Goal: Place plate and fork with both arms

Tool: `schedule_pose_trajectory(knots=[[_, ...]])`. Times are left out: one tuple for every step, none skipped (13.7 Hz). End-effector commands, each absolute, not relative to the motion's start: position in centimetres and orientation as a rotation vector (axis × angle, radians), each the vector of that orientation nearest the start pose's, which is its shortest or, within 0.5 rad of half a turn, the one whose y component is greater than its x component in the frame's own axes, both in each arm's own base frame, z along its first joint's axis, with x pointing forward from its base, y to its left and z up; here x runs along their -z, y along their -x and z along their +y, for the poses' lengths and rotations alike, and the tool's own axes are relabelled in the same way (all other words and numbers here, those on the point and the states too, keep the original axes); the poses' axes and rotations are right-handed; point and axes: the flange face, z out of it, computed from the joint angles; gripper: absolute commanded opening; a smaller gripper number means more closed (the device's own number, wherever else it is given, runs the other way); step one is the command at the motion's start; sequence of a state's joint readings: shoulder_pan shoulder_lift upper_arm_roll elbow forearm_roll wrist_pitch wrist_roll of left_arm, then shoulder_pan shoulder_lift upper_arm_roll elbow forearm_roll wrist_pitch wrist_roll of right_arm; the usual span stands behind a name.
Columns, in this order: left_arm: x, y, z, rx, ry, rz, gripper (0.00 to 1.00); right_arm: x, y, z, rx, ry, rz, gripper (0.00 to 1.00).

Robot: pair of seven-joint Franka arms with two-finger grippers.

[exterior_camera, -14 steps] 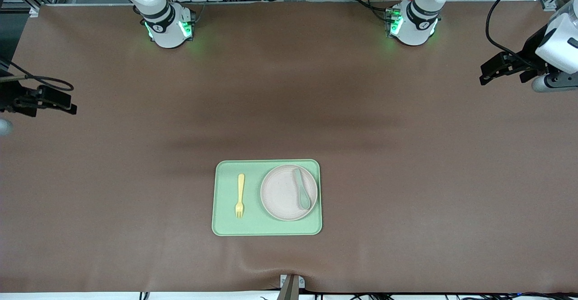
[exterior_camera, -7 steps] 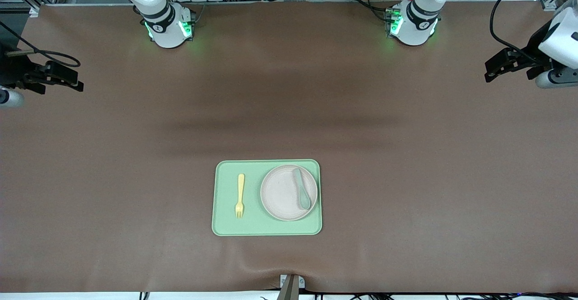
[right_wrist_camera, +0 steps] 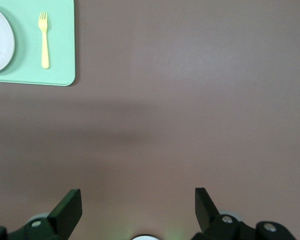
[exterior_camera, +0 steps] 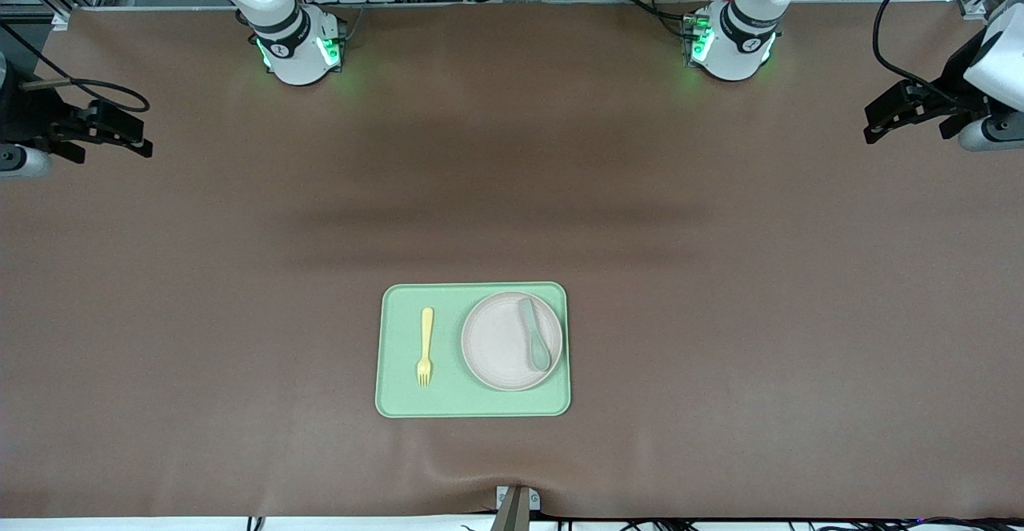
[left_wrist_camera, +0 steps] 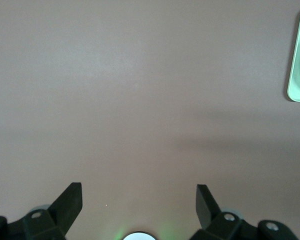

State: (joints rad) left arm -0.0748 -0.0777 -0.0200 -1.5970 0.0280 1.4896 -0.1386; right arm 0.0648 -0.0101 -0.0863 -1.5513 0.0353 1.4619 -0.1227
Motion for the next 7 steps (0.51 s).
schedule_pose_trajectory(knots=[[-65.4, -51.9, -4.6, -0.038, 3.086, -0.035, 1.00, -64.3, -55.0, -2.5, -0.095, 3.114, -0.194, 1.00], [-65.4, -51.9, -4.5, -0.039, 3.090, -0.039, 1.00, -64.7, -54.8, -2.9, -0.084, 3.120, -0.135, 1.00], [-65.4, -51.9, -4.5, -0.040, 3.095, -0.036, 1.00, -65.0, -54.8, -3.2, -0.077, 3.124, -0.053, 1.00], [-65.3, -51.9, -4.5, -0.043, 3.096, -0.034, 1.00, -65.1, -54.5, -3.1, -0.080, 3.123, -0.006, 1.00], [-65.3, -51.9, -4.5, -0.043, 3.096, -0.034, 1.00, -65.2, -54.4, -3.3, -0.075, 3.122, 0.002, 1.00], [-65.3, -51.9, -4.6, -0.043, 3.098, -0.034, 1.00, -65.3, -54.4, -2.7, -0.071, 3.130, -0.008, 1.00], [-65.3, -51.9, -4.6, -0.043, 3.098, -0.034, 1.00, -65.3, -54.4, -2.5, -0.071, 3.132, -0.011, 1.00]])
